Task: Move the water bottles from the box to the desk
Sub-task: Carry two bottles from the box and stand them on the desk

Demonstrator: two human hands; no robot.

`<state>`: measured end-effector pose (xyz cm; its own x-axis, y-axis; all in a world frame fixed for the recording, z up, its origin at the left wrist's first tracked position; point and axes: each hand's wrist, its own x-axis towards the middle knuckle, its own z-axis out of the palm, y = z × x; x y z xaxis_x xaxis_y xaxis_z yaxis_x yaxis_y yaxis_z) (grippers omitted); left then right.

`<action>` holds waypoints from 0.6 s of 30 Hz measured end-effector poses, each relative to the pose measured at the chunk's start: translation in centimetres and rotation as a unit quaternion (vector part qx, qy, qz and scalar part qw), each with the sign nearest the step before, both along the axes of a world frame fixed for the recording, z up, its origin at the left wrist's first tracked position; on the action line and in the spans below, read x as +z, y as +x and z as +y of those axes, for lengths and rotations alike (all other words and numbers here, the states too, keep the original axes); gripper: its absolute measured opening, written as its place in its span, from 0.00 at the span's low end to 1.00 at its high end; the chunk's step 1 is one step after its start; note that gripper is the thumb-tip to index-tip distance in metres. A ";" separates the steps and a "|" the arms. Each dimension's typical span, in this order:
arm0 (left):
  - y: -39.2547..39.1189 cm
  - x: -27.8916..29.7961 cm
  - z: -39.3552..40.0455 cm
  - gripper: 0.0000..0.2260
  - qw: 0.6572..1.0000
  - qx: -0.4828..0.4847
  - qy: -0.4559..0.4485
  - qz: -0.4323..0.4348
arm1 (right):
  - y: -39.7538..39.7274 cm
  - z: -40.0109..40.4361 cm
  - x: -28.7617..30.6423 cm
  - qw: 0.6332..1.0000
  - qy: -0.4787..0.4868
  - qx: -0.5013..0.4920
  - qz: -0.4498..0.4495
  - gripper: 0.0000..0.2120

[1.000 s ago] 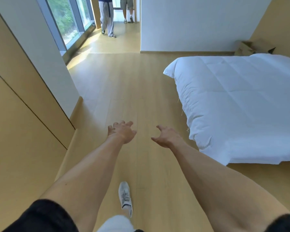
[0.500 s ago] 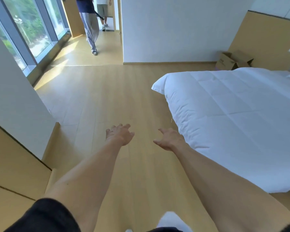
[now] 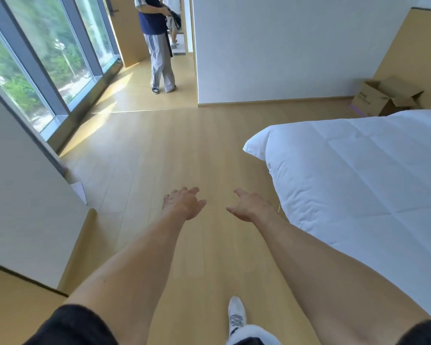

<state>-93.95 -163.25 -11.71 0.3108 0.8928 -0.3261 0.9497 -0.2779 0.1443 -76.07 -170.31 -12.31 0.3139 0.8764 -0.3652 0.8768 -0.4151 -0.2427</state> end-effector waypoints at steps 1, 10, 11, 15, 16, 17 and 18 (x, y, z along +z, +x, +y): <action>1.0 0.3 2.0 0.26 1.000 0.003 -0.001 -0.001 | 1.0 2.1 0.0 1.000 -0.004 0.004 0.003 0.31; 8.8 1.4 16.4 0.26 1.000 0.023 -0.001 0.008 | 9.2 17.8 0.3 0.999 -0.025 0.037 0.007 0.30; 9.4 1.2 17.7 0.26 1.000 0.025 -0.001 0.012 | 9.8 19.1 0.1 0.999 -0.027 0.041 0.004 0.30; 11.6 0.8 23.5 0.26 0.999 0.029 -0.008 0.021 | 11.9 24.1 -0.2 0.998 -0.031 0.047 0.006 0.31; 12.3 0.5 25.0 0.26 0.999 0.026 -0.007 0.022 | 12.5 25.2 -0.3 0.998 -0.031 0.045 0.007 0.31; 12.9 0.3 26.3 0.26 0.999 0.024 -0.006 0.021 | 13.0 26.2 -0.4 0.999 -0.029 0.043 0.007 0.31; 13.8 0.0 27.9 0.26 1.000 0.019 -0.006 0.019 | 13.8 27.4 -0.6 0.999 -0.027 0.037 0.006 0.31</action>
